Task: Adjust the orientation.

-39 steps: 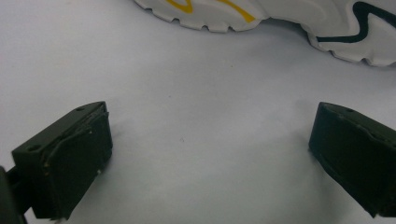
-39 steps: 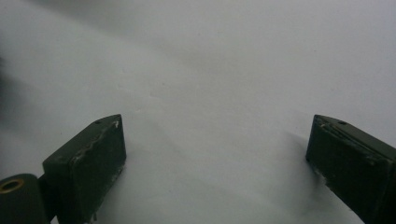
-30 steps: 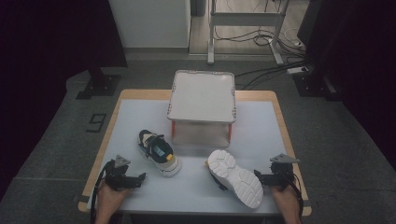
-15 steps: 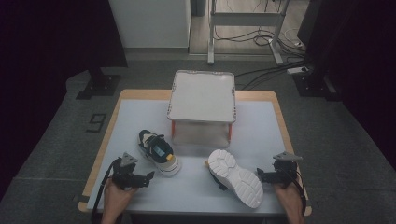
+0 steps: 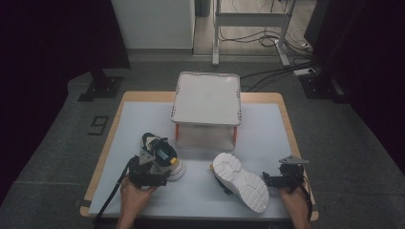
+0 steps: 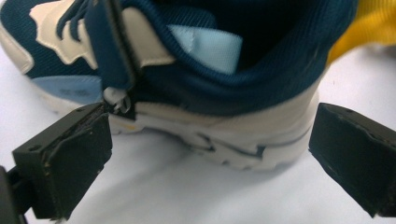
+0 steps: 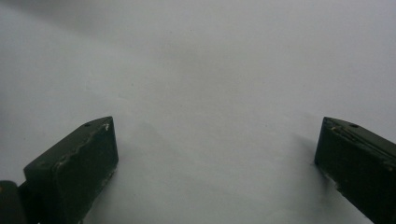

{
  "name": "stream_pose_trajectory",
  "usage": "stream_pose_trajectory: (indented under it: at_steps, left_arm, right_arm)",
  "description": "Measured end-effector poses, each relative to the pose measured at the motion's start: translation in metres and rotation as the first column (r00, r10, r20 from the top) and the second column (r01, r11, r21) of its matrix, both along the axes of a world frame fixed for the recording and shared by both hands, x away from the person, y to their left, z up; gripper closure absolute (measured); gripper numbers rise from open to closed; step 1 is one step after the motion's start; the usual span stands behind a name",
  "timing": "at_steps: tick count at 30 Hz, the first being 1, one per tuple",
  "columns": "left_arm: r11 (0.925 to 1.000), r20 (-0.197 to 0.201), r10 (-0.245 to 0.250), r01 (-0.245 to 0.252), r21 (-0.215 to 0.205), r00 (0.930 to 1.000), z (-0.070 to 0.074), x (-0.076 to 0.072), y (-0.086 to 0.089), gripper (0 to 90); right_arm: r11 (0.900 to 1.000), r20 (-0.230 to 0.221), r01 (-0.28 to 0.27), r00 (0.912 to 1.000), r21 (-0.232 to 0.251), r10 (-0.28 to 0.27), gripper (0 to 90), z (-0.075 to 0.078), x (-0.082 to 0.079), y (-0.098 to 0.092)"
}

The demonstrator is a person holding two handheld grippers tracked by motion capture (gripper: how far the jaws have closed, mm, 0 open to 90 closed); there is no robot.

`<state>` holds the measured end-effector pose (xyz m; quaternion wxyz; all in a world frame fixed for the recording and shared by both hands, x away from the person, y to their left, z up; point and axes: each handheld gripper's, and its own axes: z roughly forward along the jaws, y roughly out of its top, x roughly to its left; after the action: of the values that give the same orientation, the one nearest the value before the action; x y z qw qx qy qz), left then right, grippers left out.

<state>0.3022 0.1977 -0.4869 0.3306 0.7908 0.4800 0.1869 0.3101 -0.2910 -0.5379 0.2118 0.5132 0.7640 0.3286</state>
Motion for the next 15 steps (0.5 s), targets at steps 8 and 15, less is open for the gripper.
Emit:
stream_pose_trajectory:
  at_steps: [8, 15]
  left_arm:
    - [0.9993, -0.003, 0.036, -0.036, -0.010, 0.9994, 0.000, 0.008, -0.006, 0.0]
    - [0.9938, -0.018, 0.061, -0.059, 0.094, 0.9980, 0.000, 0.013, 0.013, 0.0]
  right_arm:
    - [1.000, 0.001, 0.000, 1.0000, 0.000, 0.000, 0.0, 0.000, 0.000, 0.000]
    - [1.000, 0.002, 0.000, 1.0000, -0.001, 0.000, 0.0, 0.000, 0.000, 0.000]
